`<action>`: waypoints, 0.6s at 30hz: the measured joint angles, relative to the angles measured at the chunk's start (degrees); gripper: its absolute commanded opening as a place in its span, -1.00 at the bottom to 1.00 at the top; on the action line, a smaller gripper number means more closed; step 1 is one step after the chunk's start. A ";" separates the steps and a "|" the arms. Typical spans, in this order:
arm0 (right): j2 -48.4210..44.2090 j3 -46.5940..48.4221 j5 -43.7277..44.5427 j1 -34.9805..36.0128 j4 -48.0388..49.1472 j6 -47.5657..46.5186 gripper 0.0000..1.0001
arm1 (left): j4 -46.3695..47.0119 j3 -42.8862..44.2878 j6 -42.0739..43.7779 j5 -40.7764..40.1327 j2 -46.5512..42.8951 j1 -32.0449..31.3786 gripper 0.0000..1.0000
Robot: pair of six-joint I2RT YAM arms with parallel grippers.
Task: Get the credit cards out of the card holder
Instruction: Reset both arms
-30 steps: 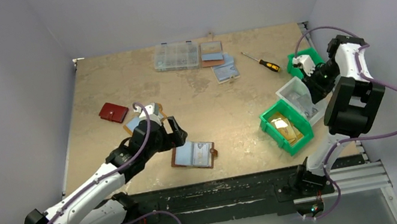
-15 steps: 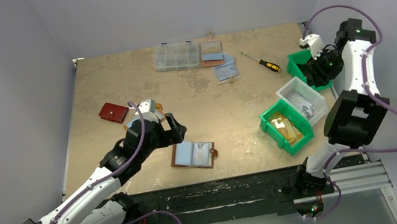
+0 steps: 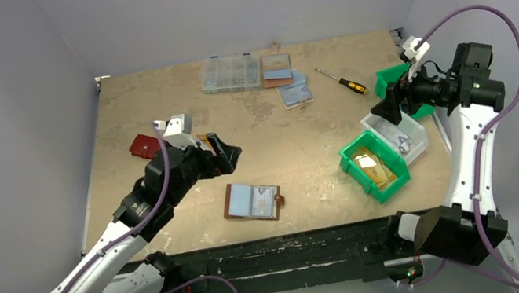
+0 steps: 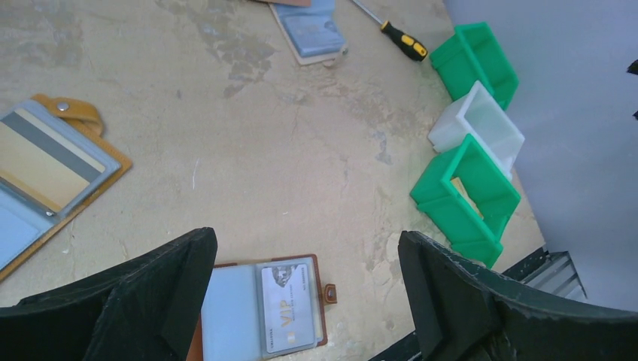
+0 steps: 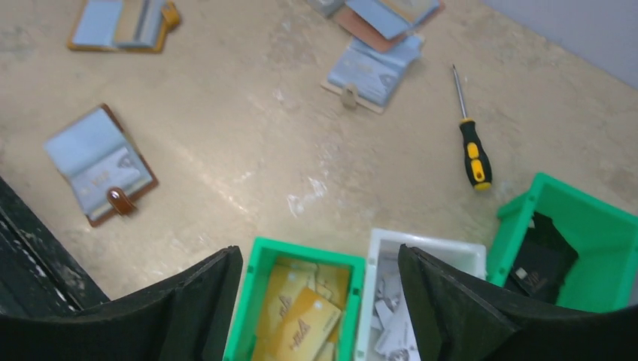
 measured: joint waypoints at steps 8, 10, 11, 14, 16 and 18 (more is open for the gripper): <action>-5.27 -3.91 -11.82 0.04 8.66 11.74 0.88 | -4.22 1.53 -0.55 -0.52 -7.30 0.00 1.00; -5.90 -4.09 -14.73 0.04 9.75 13.75 0.92 | -4.68 1.51 -1.25 -0.52 -8.92 0.00 1.00; -6.29 -4.26 -16.09 0.04 10.23 14.53 0.93 | -4.76 1.27 -2.12 -0.52 -10.10 0.00 1.00; -7.96 -5.79 -18.82 0.04 12.24 17.38 0.98 | -5.16 0.22 -4.22 -0.55 -14.12 0.00 1.00; -9.27 -7.15 -20.37 0.04 13.92 19.32 0.98 | -5.51 -0.66 -5.40 -0.55 -16.44 0.00 1.00; -10.67 -9.20 -22.43 0.04 16.33 22.01 0.98 | -5.97 -1.18 -6.58 -0.55 -18.34 0.00 1.00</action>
